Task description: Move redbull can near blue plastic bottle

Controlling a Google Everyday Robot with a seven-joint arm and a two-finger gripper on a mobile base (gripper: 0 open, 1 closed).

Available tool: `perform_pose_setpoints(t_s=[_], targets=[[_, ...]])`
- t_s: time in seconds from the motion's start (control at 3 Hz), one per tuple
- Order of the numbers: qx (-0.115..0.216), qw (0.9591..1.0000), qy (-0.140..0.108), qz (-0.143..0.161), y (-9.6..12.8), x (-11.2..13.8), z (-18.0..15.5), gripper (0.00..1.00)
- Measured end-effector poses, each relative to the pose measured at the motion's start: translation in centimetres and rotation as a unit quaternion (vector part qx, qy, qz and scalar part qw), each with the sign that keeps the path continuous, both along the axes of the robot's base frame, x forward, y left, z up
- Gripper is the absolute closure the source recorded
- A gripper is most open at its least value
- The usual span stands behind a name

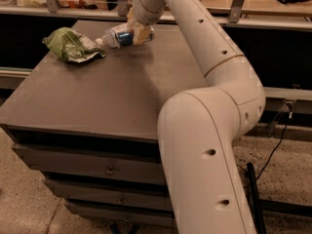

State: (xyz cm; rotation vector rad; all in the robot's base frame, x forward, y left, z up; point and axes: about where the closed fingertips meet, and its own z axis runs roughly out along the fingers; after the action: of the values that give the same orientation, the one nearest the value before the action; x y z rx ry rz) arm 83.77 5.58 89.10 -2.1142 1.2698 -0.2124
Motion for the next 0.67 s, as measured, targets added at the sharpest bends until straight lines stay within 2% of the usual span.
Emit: perform_pose_setpoints(t_s=[0.67], targets=[[-0.005,0.9999,0.016,0.001,-0.88,0.00,-0.71,0.54]])
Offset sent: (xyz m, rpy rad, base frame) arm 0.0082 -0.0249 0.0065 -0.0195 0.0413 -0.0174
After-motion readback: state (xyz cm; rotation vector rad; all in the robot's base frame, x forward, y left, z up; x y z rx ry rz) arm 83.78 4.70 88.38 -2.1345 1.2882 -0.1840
